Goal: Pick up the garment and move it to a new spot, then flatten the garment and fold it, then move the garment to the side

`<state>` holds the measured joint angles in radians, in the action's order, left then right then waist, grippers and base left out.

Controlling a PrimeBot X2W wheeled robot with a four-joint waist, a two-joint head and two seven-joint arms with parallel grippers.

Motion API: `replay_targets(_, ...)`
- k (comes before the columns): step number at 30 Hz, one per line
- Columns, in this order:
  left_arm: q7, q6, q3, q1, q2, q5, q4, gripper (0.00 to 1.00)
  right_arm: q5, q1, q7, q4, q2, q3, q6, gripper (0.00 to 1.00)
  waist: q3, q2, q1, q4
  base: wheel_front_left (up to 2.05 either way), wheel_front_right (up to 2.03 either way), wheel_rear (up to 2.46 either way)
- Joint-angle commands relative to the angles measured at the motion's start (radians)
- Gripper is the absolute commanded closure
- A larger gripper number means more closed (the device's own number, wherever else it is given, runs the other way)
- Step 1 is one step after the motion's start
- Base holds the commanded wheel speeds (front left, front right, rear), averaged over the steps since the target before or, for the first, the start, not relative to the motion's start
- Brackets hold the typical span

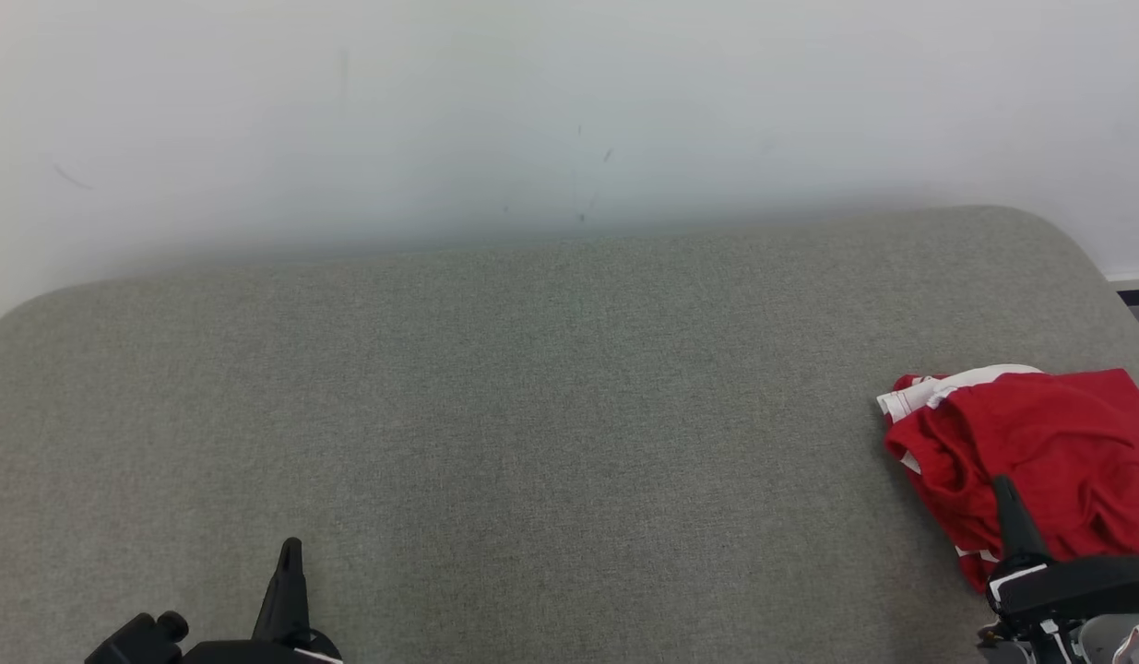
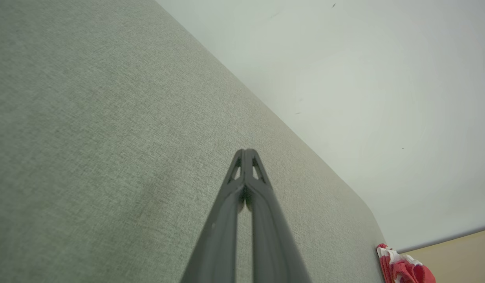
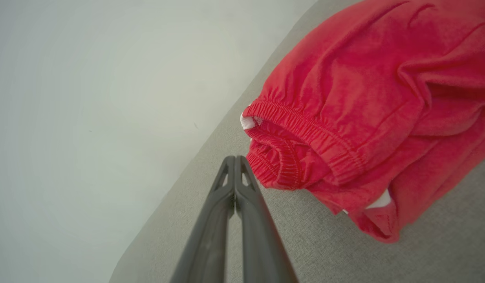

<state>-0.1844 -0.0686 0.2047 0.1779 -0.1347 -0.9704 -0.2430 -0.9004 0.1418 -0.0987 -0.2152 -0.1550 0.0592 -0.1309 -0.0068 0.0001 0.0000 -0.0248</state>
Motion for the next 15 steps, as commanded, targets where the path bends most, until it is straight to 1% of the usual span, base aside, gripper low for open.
replay_targets(1, 0.003, 0.012, -0.002, 0.032, 0.0, -0.04, -0.003, 1.0, -0.036, 0.032, -0.008, -0.002, -0.007, 0.015, 0.0, 1.0, 0.0, -0.0001, 0.0, 0.001, 0.0, 0.0, 0.0)
replay_targets(15, 0.01, 0.057, 0.001, 0.073, 0.02, -0.202, -0.061, 1.0, -0.193, 0.069, -0.054, -0.065, -0.002, 0.08, 0.0, 1.0, 0.004, -0.0001, 0.0, 0.005, 0.0, 0.0, 0.0)
